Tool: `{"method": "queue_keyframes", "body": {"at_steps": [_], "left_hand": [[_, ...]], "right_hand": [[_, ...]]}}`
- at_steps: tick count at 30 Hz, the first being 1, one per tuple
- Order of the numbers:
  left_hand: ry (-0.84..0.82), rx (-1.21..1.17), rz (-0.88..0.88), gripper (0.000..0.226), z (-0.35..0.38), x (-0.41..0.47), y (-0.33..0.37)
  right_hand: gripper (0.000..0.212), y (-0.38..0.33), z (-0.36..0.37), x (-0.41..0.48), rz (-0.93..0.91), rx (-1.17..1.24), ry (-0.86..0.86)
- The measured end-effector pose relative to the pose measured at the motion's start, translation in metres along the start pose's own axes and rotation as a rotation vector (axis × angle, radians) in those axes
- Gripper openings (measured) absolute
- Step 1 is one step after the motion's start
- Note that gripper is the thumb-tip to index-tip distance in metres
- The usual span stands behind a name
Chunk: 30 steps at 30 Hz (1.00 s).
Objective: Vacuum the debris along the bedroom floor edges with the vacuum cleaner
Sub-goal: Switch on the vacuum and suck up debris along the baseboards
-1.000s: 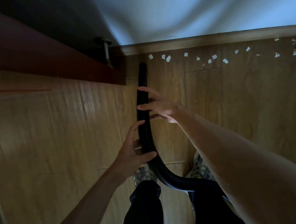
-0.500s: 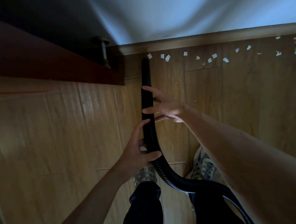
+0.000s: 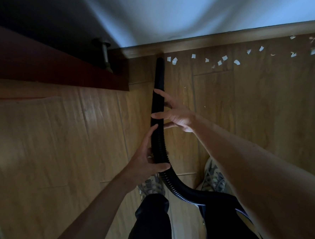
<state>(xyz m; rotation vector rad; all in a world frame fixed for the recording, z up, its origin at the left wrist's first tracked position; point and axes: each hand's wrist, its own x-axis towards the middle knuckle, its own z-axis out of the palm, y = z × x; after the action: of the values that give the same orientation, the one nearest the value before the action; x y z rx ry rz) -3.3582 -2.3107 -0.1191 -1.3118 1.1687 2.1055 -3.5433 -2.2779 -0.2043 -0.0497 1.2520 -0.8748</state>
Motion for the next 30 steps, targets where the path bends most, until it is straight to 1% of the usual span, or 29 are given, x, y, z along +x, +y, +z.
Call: {"method": "queue_keyframes", "body": {"at_steps": [3, 7, 10, 20, 25, 30], "left_hand": [[0.022, 0.008, 0.006, 0.111, 0.003, -0.001, -0.002], [0.047, -0.005, 0.02, 0.11, 0.005, -0.005, -0.002], [0.026, -0.015, 0.026, 0.108, 0.007, -0.007, -0.001], [-0.058, 0.004, -0.038, 0.108, 0.023, -0.001, 0.005], [-0.04, 0.011, -0.023, 0.109, 0.022, 0.006, 0.012], [-0.05, 0.025, -0.024, 0.11, 0.024, 0.006, 0.012]], "right_hand": [[0.088, -0.005, 0.002, 0.002, 0.008, -0.018, -0.022], [0.089, -0.009, 0.005, 0.002, 0.018, -0.025, -0.044], [0.088, -0.004, 0.001, -0.003, 0.01, 0.004, -0.04], [0.086, 0.008, -0.023, -0.02, 0.005, 0.077, -0.004], [0.087, 0.0, -0.023, -0.015, -0.024, 0.087, 0.018], [0.087, 0.001, -0.026, -0.018, -0.015, 0.079, 0.006]]}}
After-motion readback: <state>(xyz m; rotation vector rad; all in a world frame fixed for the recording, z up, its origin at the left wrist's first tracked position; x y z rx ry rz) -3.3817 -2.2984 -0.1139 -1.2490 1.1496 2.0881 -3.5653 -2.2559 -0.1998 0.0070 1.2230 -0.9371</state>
